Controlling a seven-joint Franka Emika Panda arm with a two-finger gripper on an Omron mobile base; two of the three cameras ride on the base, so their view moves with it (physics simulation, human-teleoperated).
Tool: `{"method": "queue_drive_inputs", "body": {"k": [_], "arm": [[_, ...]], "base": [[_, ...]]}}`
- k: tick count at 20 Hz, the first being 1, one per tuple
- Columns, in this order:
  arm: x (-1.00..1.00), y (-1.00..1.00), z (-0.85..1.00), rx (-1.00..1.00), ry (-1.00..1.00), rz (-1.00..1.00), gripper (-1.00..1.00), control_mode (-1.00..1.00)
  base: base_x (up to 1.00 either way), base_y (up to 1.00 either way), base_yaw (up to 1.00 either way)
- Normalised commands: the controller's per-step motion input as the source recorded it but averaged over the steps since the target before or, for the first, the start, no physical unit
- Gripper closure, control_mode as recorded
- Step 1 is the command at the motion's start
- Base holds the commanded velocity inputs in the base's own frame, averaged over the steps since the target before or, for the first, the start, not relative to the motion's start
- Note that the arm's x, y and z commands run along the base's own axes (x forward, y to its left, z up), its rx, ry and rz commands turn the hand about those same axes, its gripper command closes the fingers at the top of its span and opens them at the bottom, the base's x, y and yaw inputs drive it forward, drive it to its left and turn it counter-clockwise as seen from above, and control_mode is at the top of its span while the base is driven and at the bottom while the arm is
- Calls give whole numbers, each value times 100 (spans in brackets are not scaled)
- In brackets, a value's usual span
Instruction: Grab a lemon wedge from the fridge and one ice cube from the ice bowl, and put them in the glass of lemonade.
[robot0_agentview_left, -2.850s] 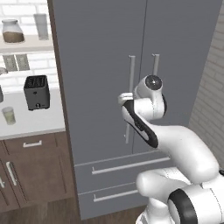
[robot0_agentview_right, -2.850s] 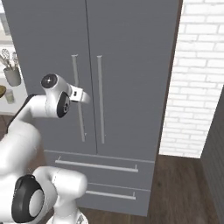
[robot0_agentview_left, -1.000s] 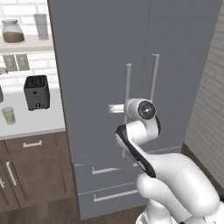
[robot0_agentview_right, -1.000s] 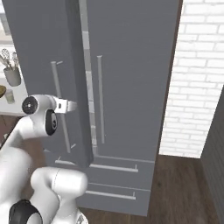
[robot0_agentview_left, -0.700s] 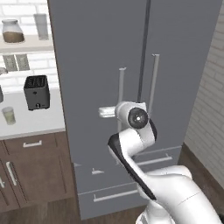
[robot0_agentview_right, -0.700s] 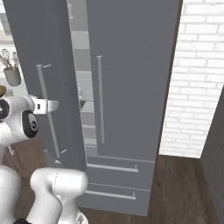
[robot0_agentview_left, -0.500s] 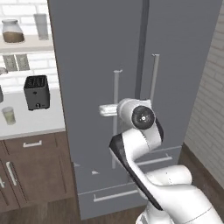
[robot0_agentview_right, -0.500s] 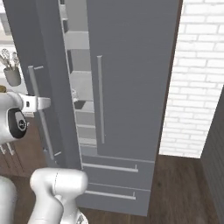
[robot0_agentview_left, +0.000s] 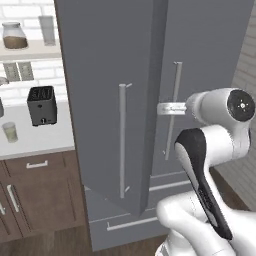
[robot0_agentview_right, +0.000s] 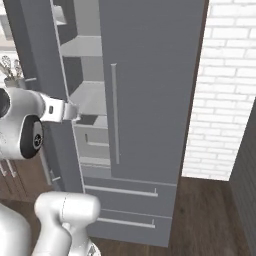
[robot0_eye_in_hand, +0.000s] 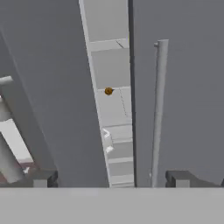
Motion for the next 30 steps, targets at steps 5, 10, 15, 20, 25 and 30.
{"method": "queue_drive_inputs", "body": {"k": [5, 10, 15, 20, 25, 30], "arm": [[22, -77, 5, 35, 51, 15, -100, -100], [55, -13, 0, 41, 47, 11, -100, -100], [16, 7, -10, 18, 15, 0, -100, -100], [24, 6, -58, 21, 0, 0, -100, -100], [59, 24, -34, 23, 2, 0, -100, -100], [70, 40, -17, 17, 9, 0, -100, -100]], "base": [[0, 0, 0], [0, 0, 0], [0, 0, 0], [0, 0, 0], [0, 0, 0], [0, 0, 0]]}}
